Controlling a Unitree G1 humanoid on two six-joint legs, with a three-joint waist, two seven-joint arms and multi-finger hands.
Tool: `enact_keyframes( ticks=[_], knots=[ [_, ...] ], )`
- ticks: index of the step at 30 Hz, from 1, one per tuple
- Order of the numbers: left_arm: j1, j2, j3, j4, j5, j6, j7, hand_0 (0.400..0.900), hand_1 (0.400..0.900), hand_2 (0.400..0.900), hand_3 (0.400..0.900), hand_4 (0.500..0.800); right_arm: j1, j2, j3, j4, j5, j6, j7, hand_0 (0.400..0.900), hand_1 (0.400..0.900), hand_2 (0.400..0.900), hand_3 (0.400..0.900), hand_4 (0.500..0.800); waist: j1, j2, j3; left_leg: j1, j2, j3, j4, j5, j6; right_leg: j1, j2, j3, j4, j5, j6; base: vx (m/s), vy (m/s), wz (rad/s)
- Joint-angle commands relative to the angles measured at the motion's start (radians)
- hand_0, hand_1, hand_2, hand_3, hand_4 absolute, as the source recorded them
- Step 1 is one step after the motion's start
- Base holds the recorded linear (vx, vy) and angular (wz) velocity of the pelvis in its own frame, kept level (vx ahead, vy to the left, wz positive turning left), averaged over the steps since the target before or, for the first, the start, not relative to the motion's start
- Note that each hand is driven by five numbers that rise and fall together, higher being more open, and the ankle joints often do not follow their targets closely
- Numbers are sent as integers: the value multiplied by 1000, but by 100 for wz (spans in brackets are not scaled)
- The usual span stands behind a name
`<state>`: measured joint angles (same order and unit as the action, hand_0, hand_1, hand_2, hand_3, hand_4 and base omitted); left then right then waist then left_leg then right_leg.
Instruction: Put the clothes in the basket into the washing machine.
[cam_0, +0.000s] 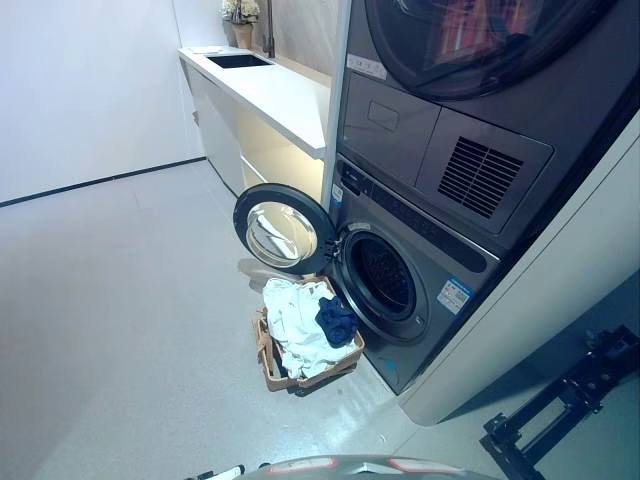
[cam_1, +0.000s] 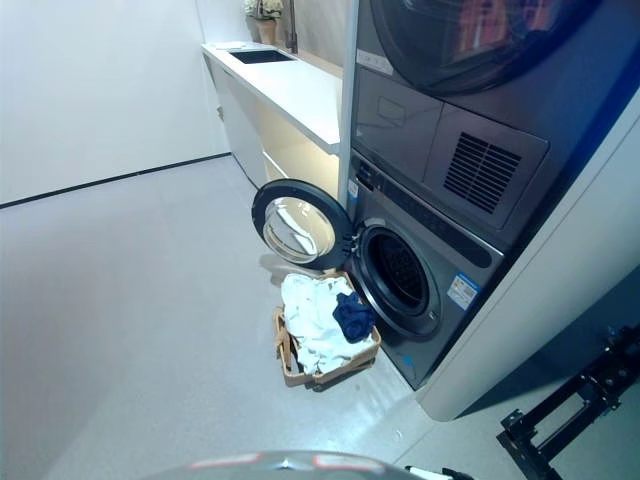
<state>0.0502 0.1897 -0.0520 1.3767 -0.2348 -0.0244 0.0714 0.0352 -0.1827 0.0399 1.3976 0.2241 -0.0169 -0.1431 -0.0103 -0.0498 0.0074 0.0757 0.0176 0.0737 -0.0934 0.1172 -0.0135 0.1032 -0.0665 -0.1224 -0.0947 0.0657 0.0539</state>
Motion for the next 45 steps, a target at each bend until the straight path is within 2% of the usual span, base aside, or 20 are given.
enact_keyframes(
  ticks=[1, 24, 29, 30, 33, 36, 39, 41, 43, 45],
  knots=[
    [-90, -42, -20, 53, 17, -18, -11, 900, 900, 900, 900, 800, -125, -50, -2, 25, -6, -25, -8, 900, 900, 900, 900, 800, -10, 49, 78, 121, -24, -42, 6, -221, -1, 87, 23, -9, 7, -142, 42, 0, 0, 0],
    [-92, -46, -18, 52, 16, -17, -4, 900, 900, 900, 900, 800, -125, -49, 0, 24, -6, -27, -10, 900, 900, 900, 900, 800, -8, 46, 88, 125, -25, -42, 6, -223, 1, 89, 25, -10, 7, -142, 42, 0, 0, 0],
    [-102, -38, -13, 40, 6, -18, -1, 900, 900, 900, 900, 800, -135, -54, -1, 17, 1, -25, -10, 900, 900, 900, 900, 800, -3, 38, 106, 108, -27, -43, 6, -214, 10, 69, 23, -9, 7, -133, 42, -21, 42, 2],
    [-117, -31, -18, 34, 1, -17, 0, 900, 900, 900, 900, 800, -151, -58, 3, 9, 6, -27, -12, 900, 900, 900, 900, 800, 1, 26, 128, 61, -39, -45, 70, -230, 23, 55, 10, -6, 7, -118, 42, -88, 106, -2],
    [-140, -21, -24, 35, 4, -17, -1, 900, 900, 900, 900, 800, -175, -58, 6, -6, 17, -31, -13, 900, 900, 900, 900, 800, 5, 19, 147, -16, -54, -36, 136, -253, 45, -28, -6, 13, 88, -122, 48, -101, 188, -12],
    [-149, -14, -18, 32, -4, -19, -1, 900, 900, 900, 900, 800, -183, -52, -5, -24, 41, -37, -13, 900, 900, 900, 900, 800, 10, 21, 157, -45, -64, -30, 148, -262, 71, -129, -15, 36, 231, -134, 72, -43, 250, -20],
    [-161, 3, -14, 28, -10, -16, 5, 900, 900, 900, 900, 800, -187, -42, -18, -42, 79, -43, -17, 900, 900, 900, 900, 800, 1, 19, 195, -47, -76, -24, 148, -260, 96, -258, -40, 66, 462, -61, 88, -47, 267, -7],
    [-164, 8, -18, 26, -9, -15, 6, 900, 900, 900, 900, 800, -182, -39, -28, -46, 105, -49, -18, 900, 900, 900, 900, 800, -5, 19, 217, -31, -87, -29, 147, -262, 111, -321, -56, 81, 587, -23, 70, 9, 222, 1],
    [-169, 10, -20, 27, -13, -14, 7, 900, 900, 900, 900, 800, -181, -31, -36, -52, 138, -58, -24, 900, 900, 900, 900, 800, -11, 24, 240, -16, -83, -34, 147, -262, 117, -384, -46, 94, 683, -41, 52, 34, 126, -2],
    [-169, 13, -18, 26, -21, -14, 6, 900, 900, 900, 900, 800, -177, -27, -39, -57, 154, -65, -24, 900, 900, 900, 900, 800, -14, 24, 235, 6, -84, -36, 128, -260, 115, -410, -21, 103, 640, -61, 48, 115, 52, 3]
  ],
)
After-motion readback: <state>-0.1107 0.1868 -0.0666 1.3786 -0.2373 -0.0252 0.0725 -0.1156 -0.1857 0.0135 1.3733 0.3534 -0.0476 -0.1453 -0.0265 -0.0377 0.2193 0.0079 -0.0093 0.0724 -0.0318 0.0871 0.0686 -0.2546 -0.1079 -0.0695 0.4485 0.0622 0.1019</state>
